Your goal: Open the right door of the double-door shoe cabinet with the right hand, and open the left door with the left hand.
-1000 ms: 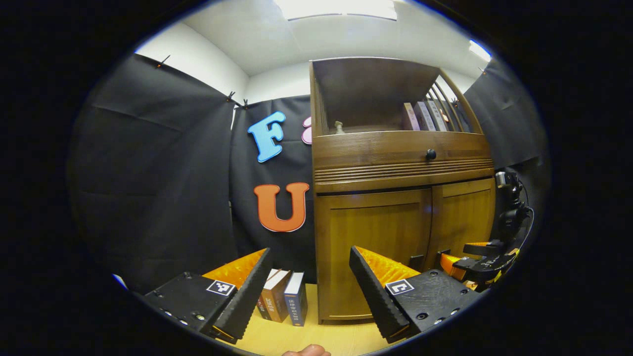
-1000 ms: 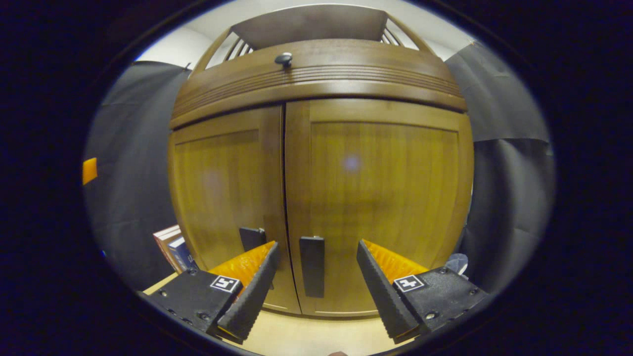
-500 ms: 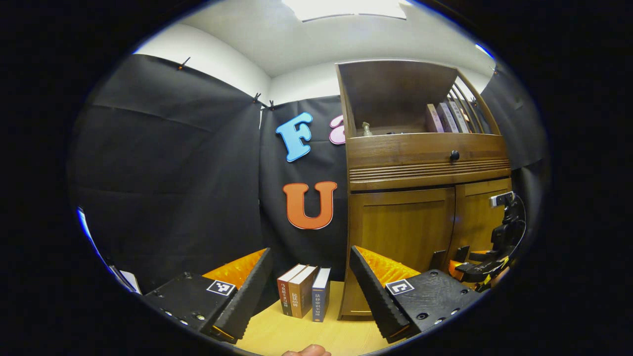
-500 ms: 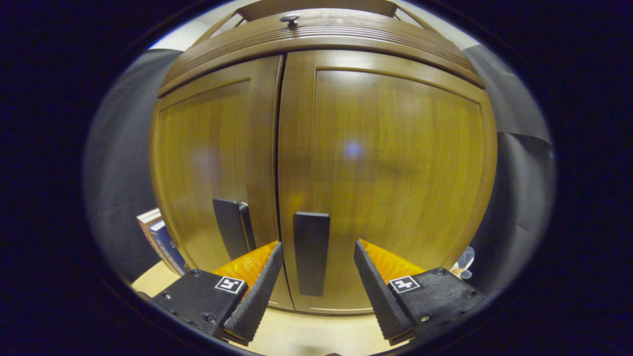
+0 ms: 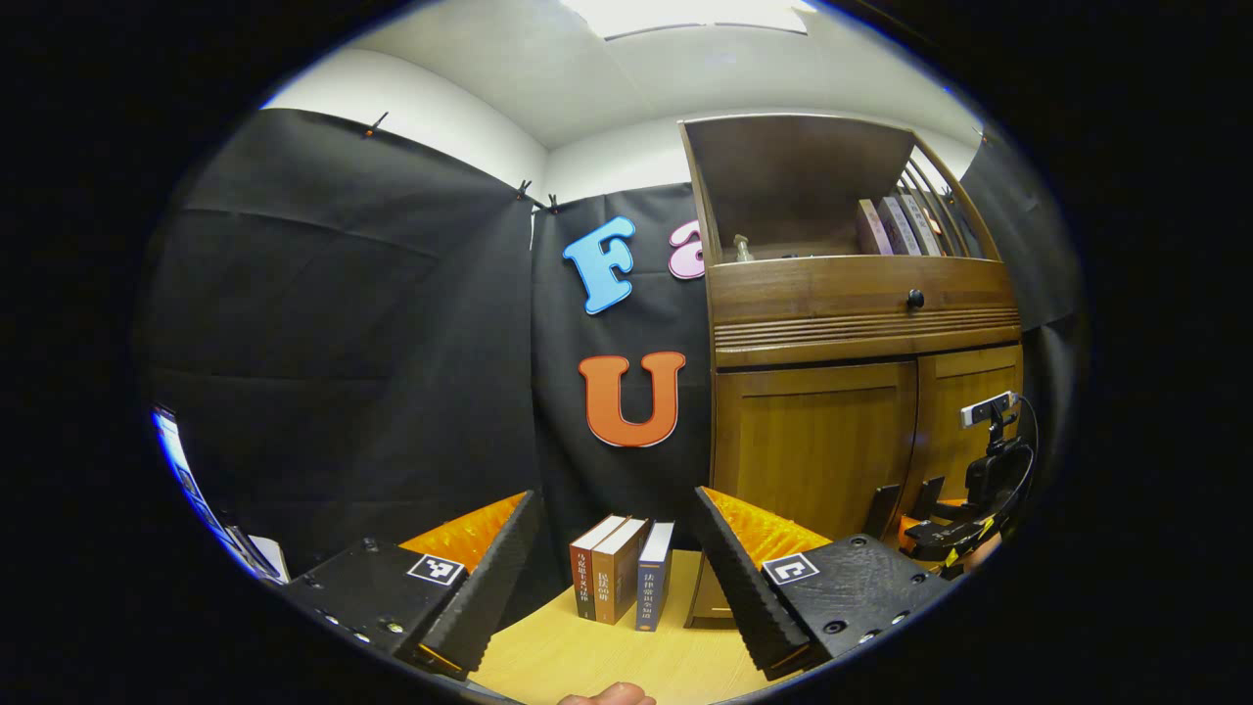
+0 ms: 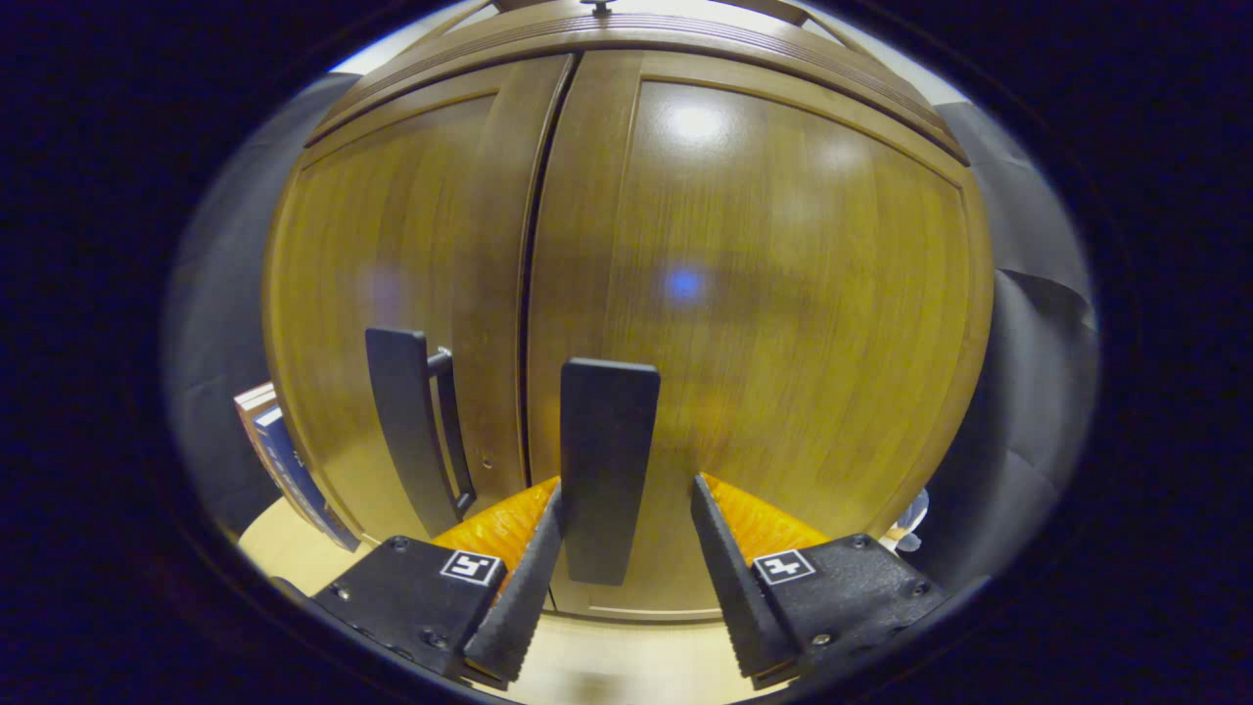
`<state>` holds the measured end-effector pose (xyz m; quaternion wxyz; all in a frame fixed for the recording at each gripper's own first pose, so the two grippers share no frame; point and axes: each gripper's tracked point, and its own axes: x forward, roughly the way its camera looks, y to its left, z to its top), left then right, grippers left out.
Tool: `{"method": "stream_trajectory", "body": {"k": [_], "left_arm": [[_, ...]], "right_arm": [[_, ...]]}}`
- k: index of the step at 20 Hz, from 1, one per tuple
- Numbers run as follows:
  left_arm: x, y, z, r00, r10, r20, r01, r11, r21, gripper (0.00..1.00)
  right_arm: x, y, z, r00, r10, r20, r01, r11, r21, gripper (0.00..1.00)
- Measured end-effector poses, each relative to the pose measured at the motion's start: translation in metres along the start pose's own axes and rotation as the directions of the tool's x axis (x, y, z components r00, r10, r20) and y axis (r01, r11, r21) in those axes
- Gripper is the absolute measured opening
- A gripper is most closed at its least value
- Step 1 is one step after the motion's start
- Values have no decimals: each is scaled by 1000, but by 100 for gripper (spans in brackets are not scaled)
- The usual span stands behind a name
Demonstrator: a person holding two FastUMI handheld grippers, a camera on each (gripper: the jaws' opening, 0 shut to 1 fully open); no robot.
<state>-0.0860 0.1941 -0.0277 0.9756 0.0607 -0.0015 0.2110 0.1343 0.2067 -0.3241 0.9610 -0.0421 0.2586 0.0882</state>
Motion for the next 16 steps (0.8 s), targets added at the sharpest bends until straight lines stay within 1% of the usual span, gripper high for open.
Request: {"method": "stream_trajectory", "body": {"k": [1,3,4,5,6,8,10,14,16], "left_arm": [[0,0,-2,1000,-2,-6,2,1000,0,95],[1,1,-2,1000,-4,-7,4,1000,2,95],[3,1,-4,1000,-6,-10,6,1000,0,95],[3,1,-7,1000,-9,-16,9,1000,-3,95],[4,0,-10,1000,-17,-22,17,1000,-7,95],[8,-3,-14,999,-32,-35,32,999,-10,95],[13,-8,-17,998,-53,-46,52,999,-17,95],[24,-26,-19,992,-115,-52,113,993,-36,95],[30,-40,-23,987,-151,-56,149,988,-46,95]], "right_arm": [[1,2,-1,1000,7,-4,-7,1000,14,77],[3,9,-6,1000,23,-14,-23,999,34,66],[5,13,-10,999,30,-24,-29,999,46,55],[7,16,-14,999,35,-33,-33,998,58,51],[7,16,-14,999,33,-29,-31,997,69,43],[8,17,-15,999,37,-28,-35,996,78,37],[6,17,-15,999,42,-28,-40,995,88,36],[3,17,-17,998,50,-33,-46,994,101,29],[-6,17,-22,998,57,-40,-53,994,98,28]]}}
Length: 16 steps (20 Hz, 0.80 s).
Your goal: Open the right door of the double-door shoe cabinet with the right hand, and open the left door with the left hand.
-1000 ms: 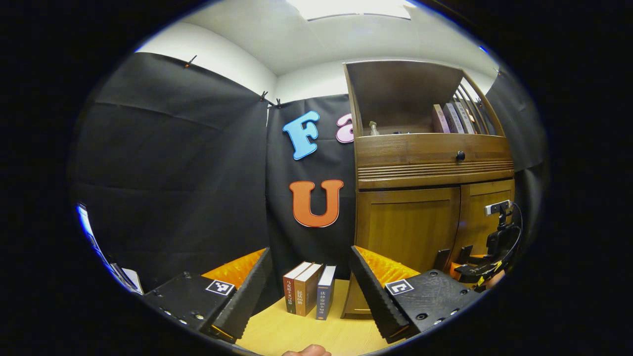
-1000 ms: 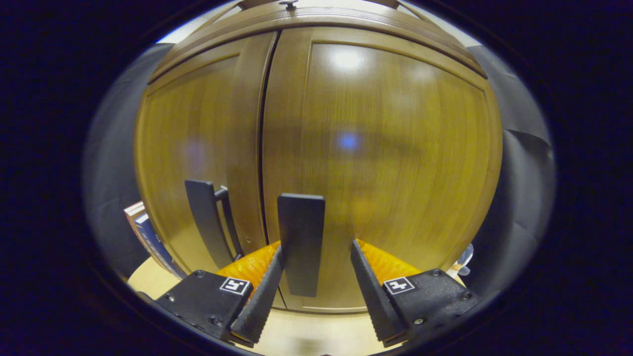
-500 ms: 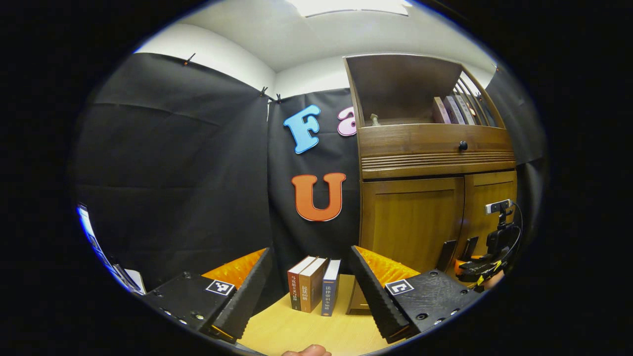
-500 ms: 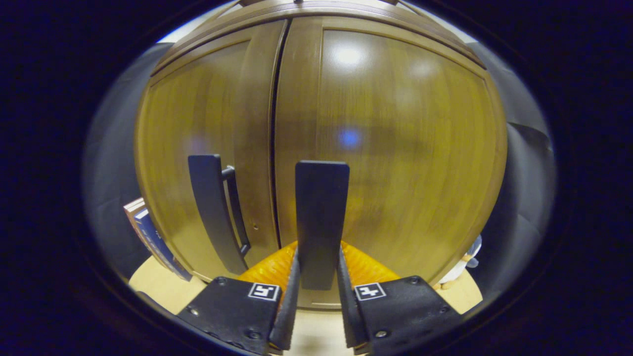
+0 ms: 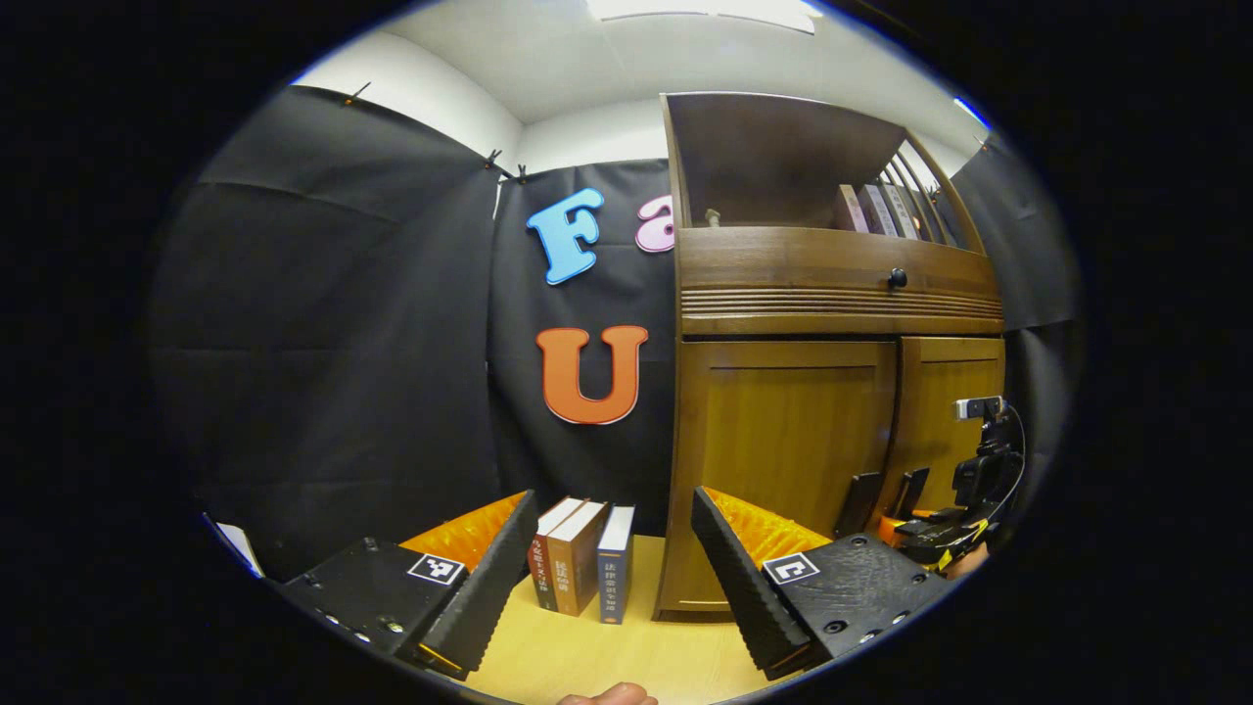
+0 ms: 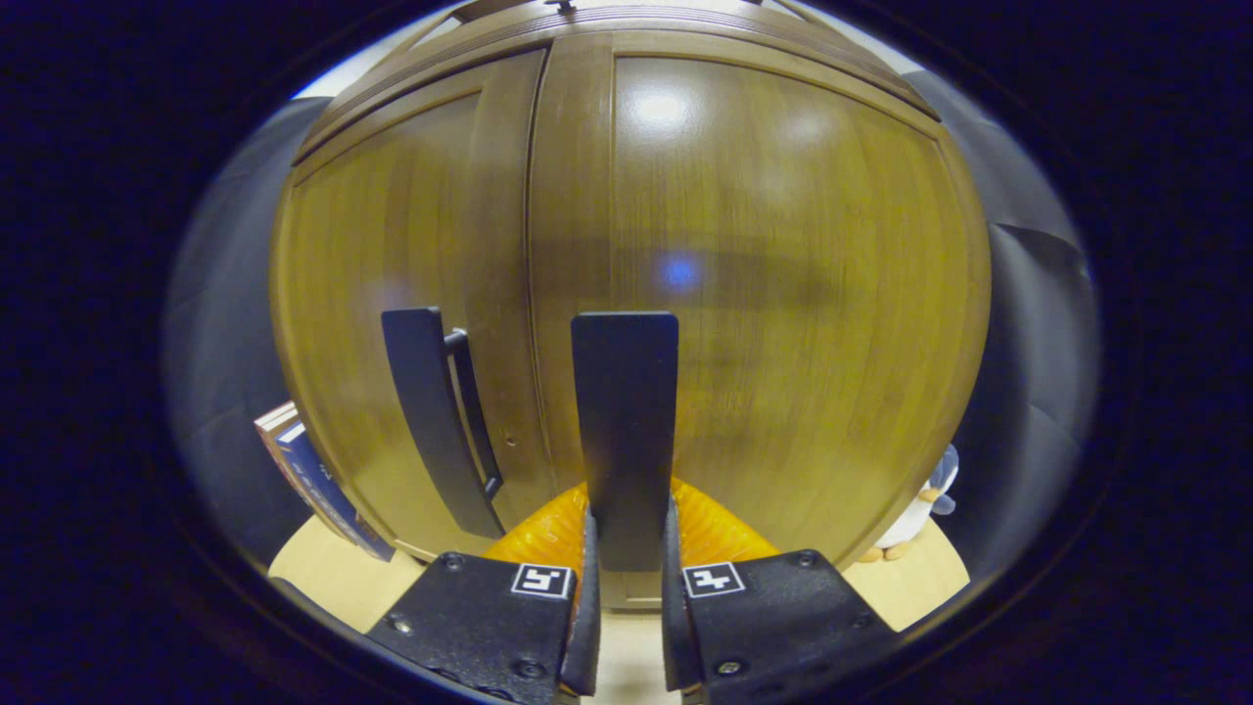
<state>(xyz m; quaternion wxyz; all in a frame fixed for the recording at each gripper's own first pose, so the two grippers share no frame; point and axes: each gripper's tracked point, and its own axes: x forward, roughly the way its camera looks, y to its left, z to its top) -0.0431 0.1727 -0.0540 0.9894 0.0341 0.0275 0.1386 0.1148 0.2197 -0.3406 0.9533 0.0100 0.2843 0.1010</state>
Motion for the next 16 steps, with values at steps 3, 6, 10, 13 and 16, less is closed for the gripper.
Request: {"method": "stream_trajectory", "body": {"k": [3,6,10,13,16], "left_arm": [[8,-22,-3,999,-54,-4,54,999,-5,95],[14,-46,-4,995,-104,-12,104,995,-2,95],[17,-76,-6,987,-158,-19,159,987,10,95],[19,-96,-7,981,-194,-25,194,981,18,95],[23,-113,-13,976,-215,-34,216,976,16,95]], "right_arm": [[-22,-6,-4,1000,9,2,-9,1000,-4,28],[-29,-6,-11,1000,24,5,-24,1000,-2,28],[-52,-15,-16,999,42,11,-42,999,7,28],[-66,-19,-20,998,58,17,-58,998,4,28],[-83,-26,-25,997,74,24,-74,997,-1,28]]}}
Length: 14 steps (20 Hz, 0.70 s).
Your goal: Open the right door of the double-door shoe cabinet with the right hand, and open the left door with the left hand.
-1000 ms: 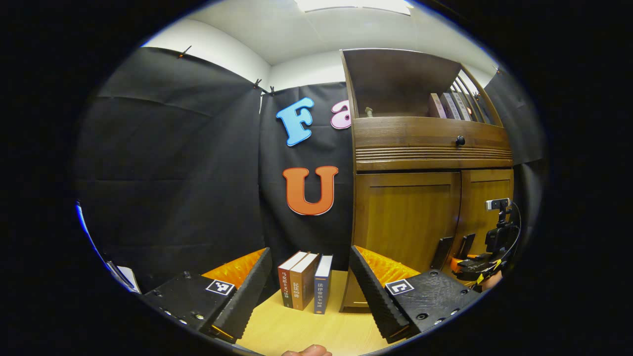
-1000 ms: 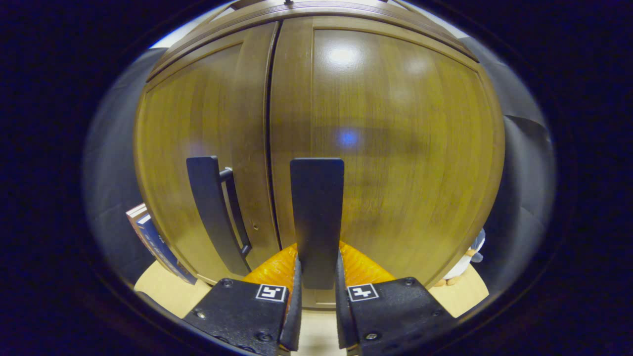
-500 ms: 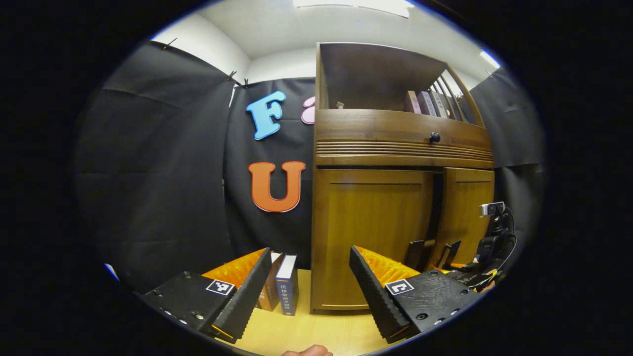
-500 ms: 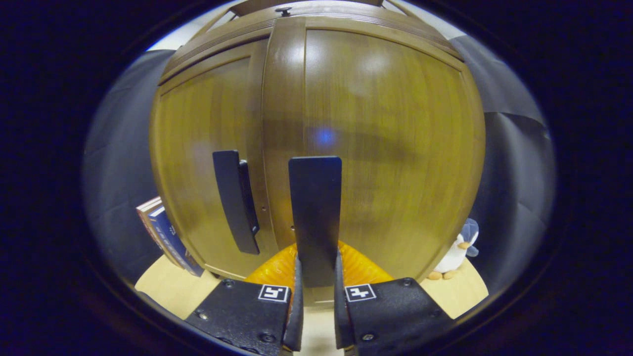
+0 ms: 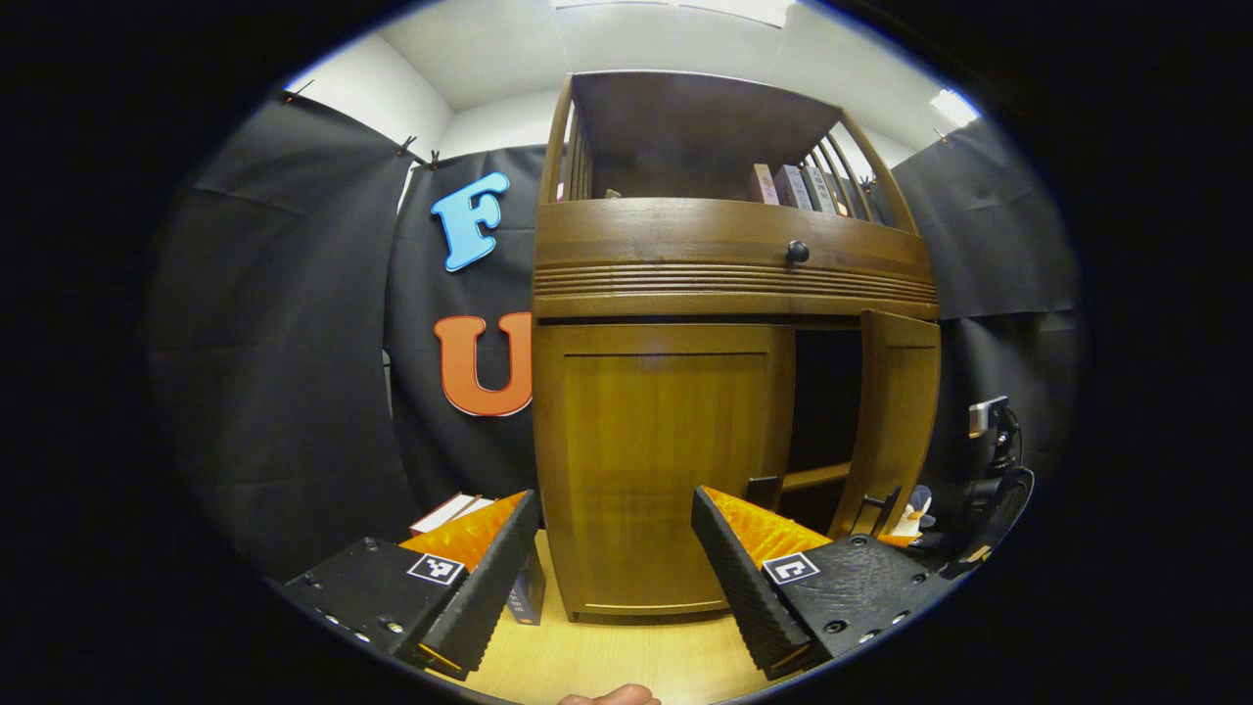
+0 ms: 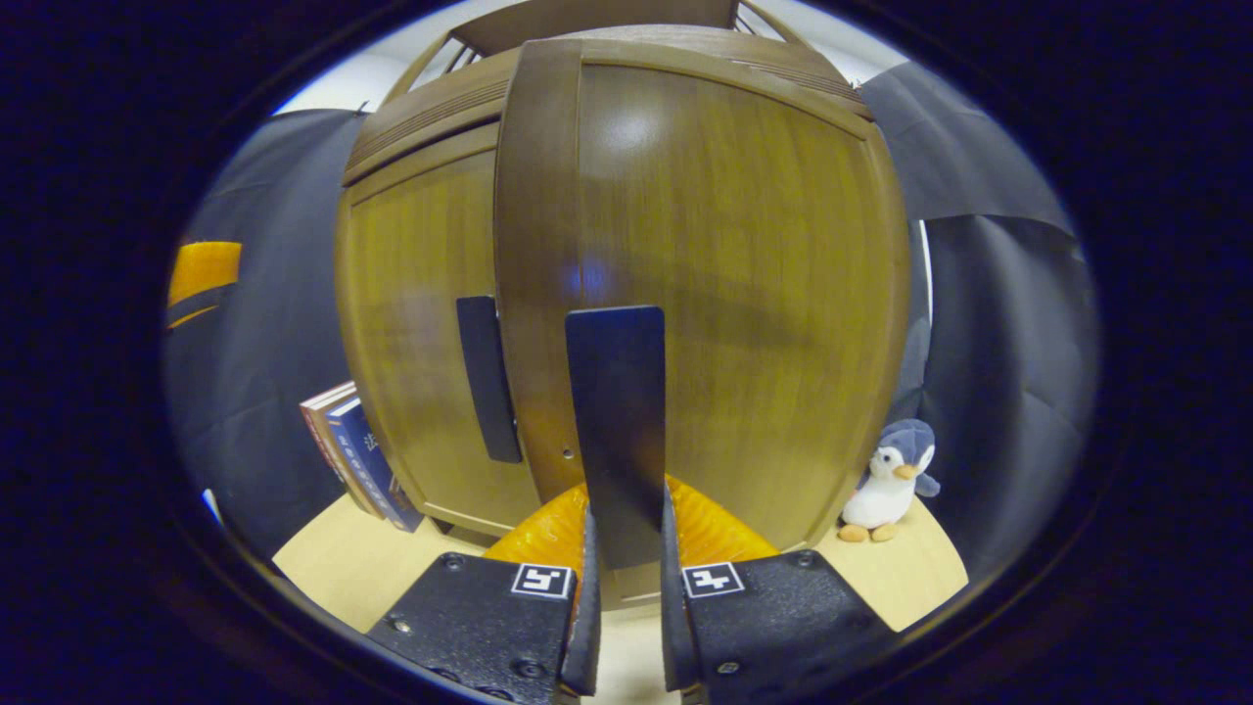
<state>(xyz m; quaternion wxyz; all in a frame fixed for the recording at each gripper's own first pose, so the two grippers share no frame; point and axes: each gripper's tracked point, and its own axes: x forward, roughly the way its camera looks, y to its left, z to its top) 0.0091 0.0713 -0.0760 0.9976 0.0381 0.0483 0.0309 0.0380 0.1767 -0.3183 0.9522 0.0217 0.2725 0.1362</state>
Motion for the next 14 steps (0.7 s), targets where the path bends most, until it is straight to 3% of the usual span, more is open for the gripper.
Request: {"method": "stream_trajectory", "body": {"k": [14], "left_arm": [[42,-81,-5,995,-93,-49,94,995,38,95]], "right_arm": [[-74,-48,-21,999,28,33,-28,1000,2,26]]}}
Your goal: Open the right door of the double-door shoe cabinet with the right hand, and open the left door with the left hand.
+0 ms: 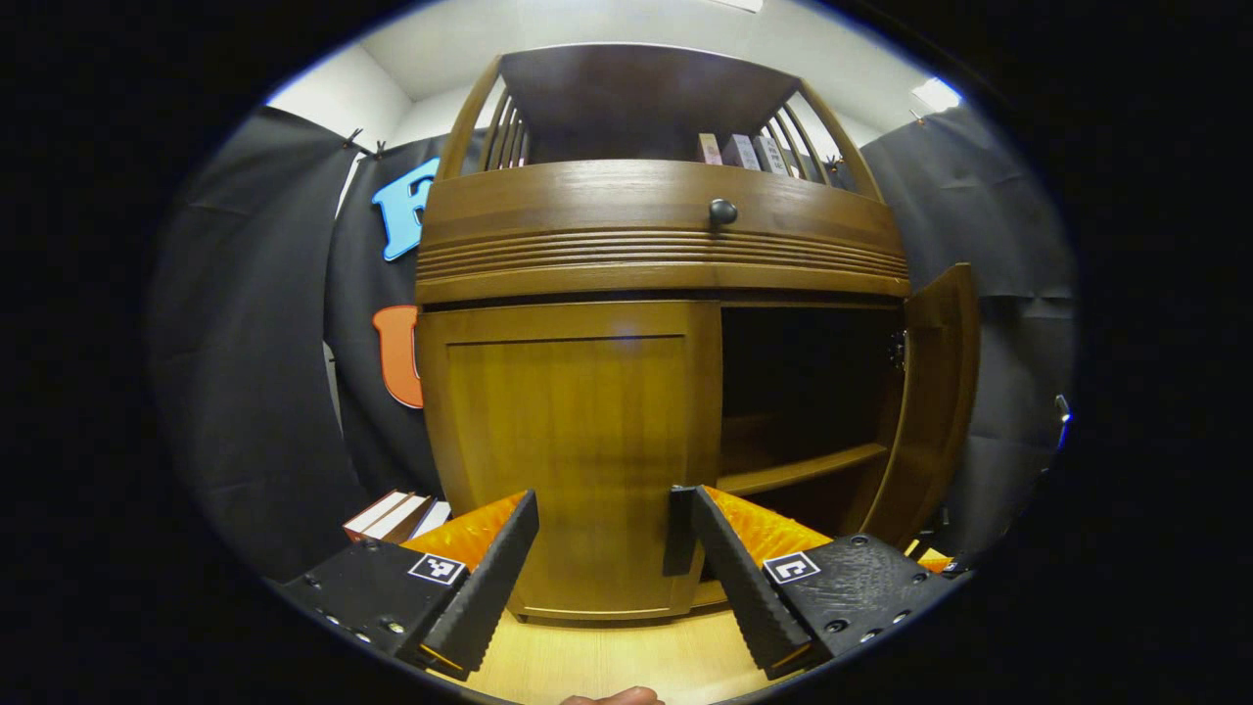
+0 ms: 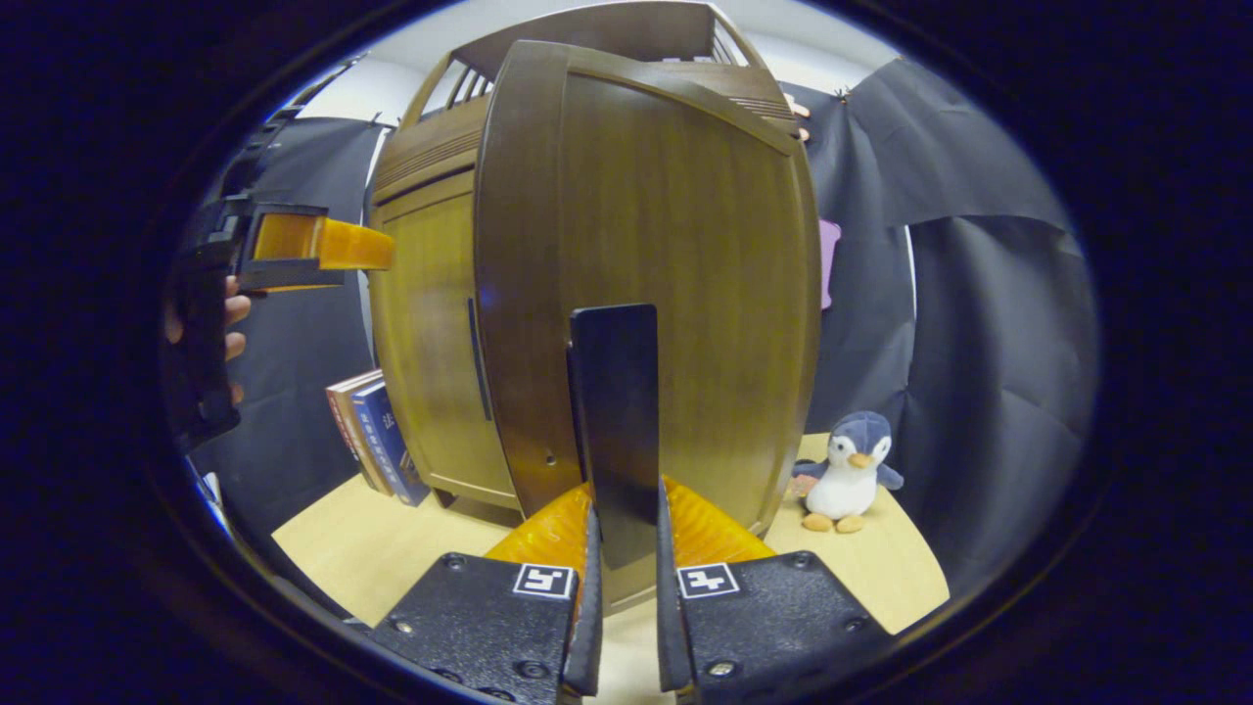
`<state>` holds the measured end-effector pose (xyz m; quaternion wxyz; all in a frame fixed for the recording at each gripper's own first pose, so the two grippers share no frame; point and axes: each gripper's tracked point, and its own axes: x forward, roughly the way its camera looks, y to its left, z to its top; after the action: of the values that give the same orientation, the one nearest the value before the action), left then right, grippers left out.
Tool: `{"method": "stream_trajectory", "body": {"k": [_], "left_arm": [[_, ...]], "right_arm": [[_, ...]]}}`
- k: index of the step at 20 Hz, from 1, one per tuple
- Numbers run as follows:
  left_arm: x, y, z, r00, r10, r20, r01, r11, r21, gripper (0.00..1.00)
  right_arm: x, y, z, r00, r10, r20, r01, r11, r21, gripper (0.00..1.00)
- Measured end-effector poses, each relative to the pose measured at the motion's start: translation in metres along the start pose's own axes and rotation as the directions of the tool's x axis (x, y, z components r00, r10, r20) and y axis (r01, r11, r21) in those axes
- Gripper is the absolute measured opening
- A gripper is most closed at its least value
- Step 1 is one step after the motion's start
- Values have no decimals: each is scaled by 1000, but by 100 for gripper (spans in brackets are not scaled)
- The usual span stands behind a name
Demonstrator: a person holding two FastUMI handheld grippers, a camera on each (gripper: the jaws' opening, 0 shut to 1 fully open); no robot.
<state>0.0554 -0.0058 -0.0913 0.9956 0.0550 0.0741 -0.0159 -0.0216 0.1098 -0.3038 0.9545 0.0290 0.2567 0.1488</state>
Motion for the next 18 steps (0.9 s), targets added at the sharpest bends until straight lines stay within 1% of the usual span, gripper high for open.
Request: {"method": "stream_trajectory", "body": {"k": [2,4,8,12,17,18], "left_arm": [[6,-10,-2,1000,-8,-5,8,1000,-2,94],[11,-18,-6,1000,-14,-19,14,1000,-8,94],[26,-40,-20,997,-41,-63,38,998,-42,94],[40,-52,-31,996,-38,-87,36,999,-19,94],[52,-64,-49,993,-49,-103,48,999,-12,94],[53,-66,-52,993,-51,-106,50,999,-10,94]], "right_arm": [[-11,-12,-1,1000,0,3,-1,1000,6,25],[-23,-22,-3,1000,-3,5,3,1000,15,27],[-44,-50,-6,1000,-18,3,18,999,48,25],[-52,-84,-9,995,-95,16,94,995,27,21],[-61,-113,-9,990,-143,20,141,989,47,17],[-66,-118,-7,988,-152,25,151,987,51,17]]}}
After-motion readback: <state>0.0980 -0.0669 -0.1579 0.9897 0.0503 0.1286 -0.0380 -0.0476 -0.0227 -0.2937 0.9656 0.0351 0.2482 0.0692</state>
